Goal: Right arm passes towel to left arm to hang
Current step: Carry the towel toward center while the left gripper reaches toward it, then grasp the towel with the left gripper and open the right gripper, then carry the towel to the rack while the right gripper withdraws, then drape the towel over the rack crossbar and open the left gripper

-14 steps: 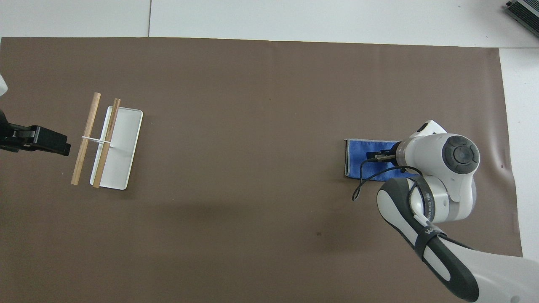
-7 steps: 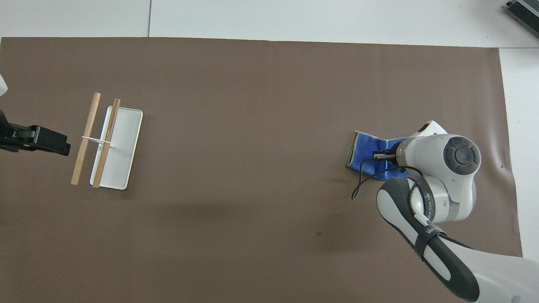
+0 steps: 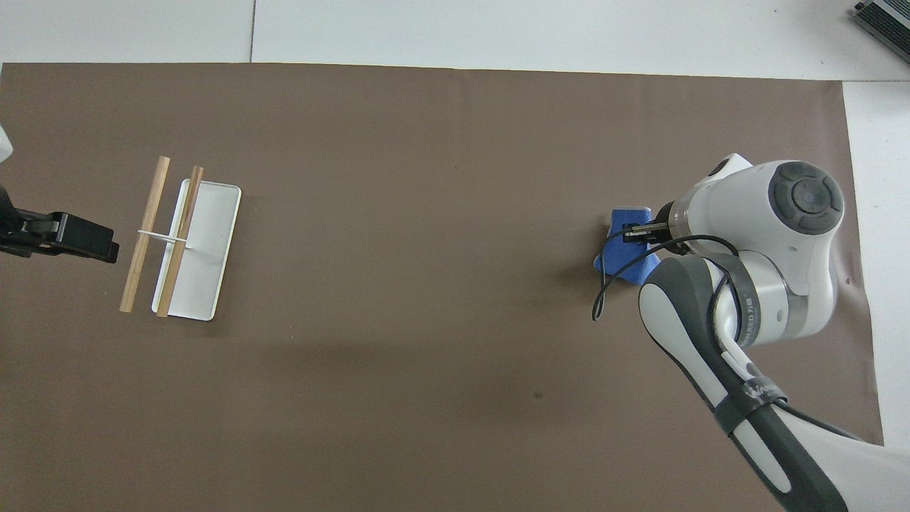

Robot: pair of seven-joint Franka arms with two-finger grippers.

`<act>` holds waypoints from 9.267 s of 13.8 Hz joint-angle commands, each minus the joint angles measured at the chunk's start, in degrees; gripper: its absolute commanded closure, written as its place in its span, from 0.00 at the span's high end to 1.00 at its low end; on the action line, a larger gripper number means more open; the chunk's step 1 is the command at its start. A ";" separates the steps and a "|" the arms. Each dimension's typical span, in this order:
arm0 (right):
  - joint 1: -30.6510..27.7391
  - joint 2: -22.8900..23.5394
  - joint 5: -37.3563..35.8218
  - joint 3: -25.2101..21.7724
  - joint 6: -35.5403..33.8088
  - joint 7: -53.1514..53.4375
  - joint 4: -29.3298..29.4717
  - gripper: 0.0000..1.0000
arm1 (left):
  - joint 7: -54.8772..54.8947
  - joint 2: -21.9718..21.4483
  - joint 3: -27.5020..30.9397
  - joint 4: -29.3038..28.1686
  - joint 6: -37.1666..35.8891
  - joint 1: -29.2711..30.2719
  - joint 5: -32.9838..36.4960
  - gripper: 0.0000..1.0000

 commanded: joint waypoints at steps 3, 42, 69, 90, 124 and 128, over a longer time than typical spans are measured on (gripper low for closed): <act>-0.20 -0.16 11.33 2.77 -3.54 1.00 8.12 0.00 | -0.02 -1.80 0.01 -2.01 0.71 0.27 0.04 1.00; 13.16 -3.50 96.70 4.97 10.35 -8.93 4.09 0.00 | -92.48 -8.13 -0.70 -29.42 62.13 -23.72 -21.23 1.00; 14.13 -3.85 76.63 4.88 20.90 -8.85 4.44 1.00 | -93.36 -5.93 -0.34 -28.99 67.51 -18.81 -10.25 0.00; -5.56 -8.16 -2.43 -2.50 -33.30 2.32 24.46 1.00 | -95.12 -9.10 -0.43 -45.07 81.12 0.97 -8.31 0.00; -8.20 -12.03 -1.64 -2.59 -41.15 4.25 23.32 1.00 | -88.12 -5.06 -0.08 -34.18 57.94 14.35 -8.22 0.90; -9.25 -11.05 2.83 -3.20 -41.33 8.96 23.95 1.00 | -70.75 -2.08 -0.08 -26.20 50.92 8.90 -7.09 1.00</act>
